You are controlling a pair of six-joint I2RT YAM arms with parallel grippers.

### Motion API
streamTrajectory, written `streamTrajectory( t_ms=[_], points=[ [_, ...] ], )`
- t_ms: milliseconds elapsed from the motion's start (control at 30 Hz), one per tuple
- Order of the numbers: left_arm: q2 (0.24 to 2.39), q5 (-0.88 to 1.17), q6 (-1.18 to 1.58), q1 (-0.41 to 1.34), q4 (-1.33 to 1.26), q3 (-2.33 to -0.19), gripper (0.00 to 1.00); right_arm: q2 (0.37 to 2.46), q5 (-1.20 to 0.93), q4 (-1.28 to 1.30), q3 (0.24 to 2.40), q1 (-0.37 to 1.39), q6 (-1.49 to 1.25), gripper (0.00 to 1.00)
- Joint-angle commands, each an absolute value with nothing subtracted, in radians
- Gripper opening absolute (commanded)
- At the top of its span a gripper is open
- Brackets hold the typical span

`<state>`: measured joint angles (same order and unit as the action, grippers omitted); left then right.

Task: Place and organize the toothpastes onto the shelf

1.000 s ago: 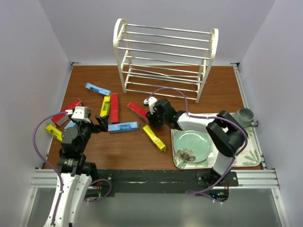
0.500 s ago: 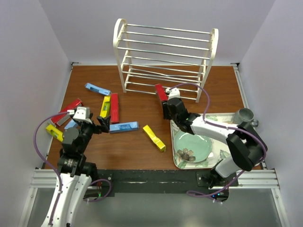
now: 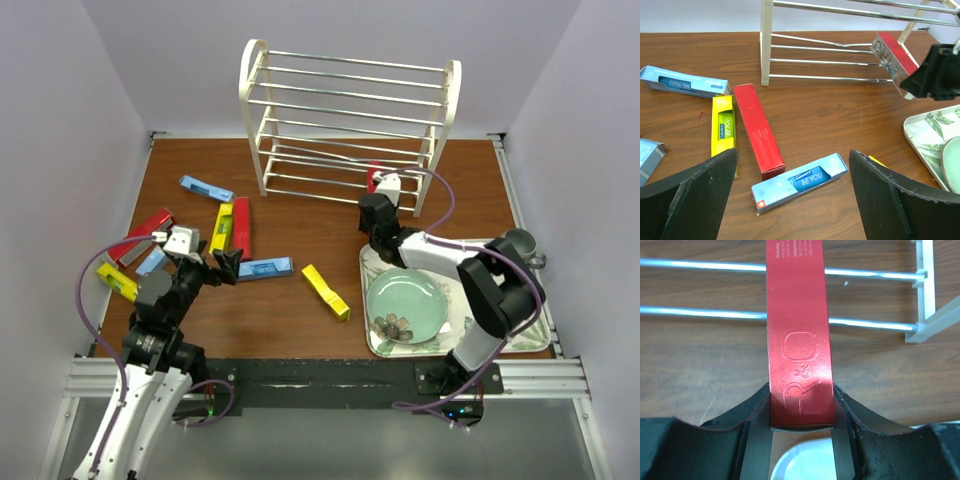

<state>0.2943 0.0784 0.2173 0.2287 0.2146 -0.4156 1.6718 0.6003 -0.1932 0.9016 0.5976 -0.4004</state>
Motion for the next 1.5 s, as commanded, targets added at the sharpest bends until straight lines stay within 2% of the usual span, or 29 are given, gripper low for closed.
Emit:
streamTrajectory(
  t_ms=[0, 833, 1467],
  points=[
    [0.305, 0.068, 0.212, 0.253, 0.193, -0.433, 0.98, 1.704, 0.703, -0.333, 0.997, 0.575, -0.399, 0.13],
    [0.341, 0.071, 0.222, 0.307, 0.193, -0.433, 0.97, 1.879, 0.626, -0.446, 1.092, 0.485, -0.327, 0.17],
    [0.347, 0.075, 0.224, 0.307, 0.192, -0.434, 0.97, 1.898, 0.572, -0.411, 1.112, 0.454, -0.288, 0.3]
  ],
)
